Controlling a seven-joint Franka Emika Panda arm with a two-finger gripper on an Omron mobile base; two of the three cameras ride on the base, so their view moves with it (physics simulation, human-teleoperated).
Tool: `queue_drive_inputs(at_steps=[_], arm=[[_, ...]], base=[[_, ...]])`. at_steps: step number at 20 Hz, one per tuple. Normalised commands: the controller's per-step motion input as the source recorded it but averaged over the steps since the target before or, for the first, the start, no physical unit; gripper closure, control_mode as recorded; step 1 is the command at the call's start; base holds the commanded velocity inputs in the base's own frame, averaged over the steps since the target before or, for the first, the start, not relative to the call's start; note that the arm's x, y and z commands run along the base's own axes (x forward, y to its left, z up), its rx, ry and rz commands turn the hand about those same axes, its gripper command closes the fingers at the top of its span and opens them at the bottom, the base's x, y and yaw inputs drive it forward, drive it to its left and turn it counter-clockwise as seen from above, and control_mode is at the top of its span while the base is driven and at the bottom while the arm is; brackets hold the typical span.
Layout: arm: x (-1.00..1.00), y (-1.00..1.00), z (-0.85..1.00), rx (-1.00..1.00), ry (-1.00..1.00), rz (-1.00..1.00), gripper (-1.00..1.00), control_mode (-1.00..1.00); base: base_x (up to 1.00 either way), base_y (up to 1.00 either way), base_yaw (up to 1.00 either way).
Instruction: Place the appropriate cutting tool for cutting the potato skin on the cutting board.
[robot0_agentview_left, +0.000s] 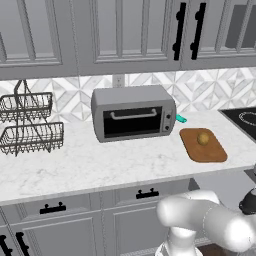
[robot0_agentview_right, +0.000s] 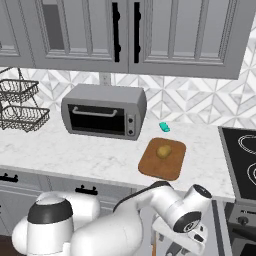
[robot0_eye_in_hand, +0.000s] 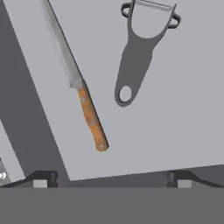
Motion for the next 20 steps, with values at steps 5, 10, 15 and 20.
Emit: queue_drive_inputs(at_steps=[5,10,15,20], arm=[[0.24,-0.05,-0.47,-0.11,0.12,-0.28,-1.00,-1.00],[0.15,-0.35,-0.40,-0.06,0.19,-0.11,-1.00,-1.00],[0.32,-0.10,-0.25,0.00,0.05,-0.01,-1.00,-1.00],[0.35,0.00,-0.27,0.00,0.00,0.00,-1.00,-1.00]], base=[[0.00,0.00,0.00],[0.00,0.00,0.00],[0.00,0.00,0.00],[0.00,0.00,0.00]])
